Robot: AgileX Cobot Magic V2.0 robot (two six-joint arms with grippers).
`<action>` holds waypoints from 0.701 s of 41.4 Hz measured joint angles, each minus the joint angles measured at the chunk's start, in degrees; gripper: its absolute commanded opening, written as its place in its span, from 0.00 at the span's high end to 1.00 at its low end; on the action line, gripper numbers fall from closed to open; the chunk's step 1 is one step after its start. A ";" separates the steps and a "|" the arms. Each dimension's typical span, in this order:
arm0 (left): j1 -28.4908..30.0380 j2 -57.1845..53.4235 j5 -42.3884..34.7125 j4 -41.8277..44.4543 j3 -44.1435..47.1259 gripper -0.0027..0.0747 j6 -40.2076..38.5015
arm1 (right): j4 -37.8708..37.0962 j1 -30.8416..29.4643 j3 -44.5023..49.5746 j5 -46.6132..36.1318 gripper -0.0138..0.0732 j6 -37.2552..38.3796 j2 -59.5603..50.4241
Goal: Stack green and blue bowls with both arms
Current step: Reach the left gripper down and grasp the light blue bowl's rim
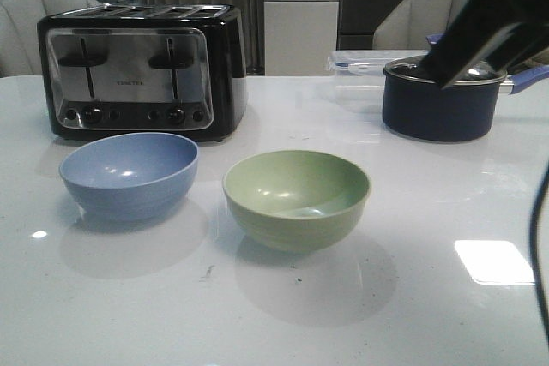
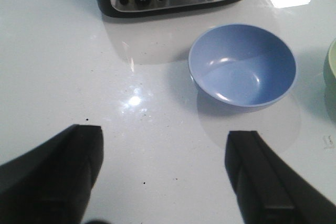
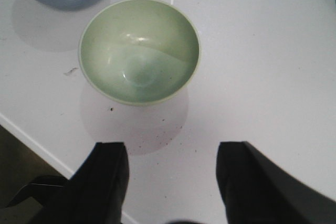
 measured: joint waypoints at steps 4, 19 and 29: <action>-1.07 6.02 0.36 0.00 -2.75 0.16 0.00 | 0.98 0.00 2.84 0.35 0.28 0.00 -4.94; -3.52 34.79 5.29 -0.59 -20.07 0.17 0.00 | 1.22 0.00 5.33 1.05 0.28 0.00 -11.12; -3.52 50.75 6.88 -0.68 -31.13 0.19 0.00 | 1.22 0.00 5.33 1.15 0.28 -0.04 -11.01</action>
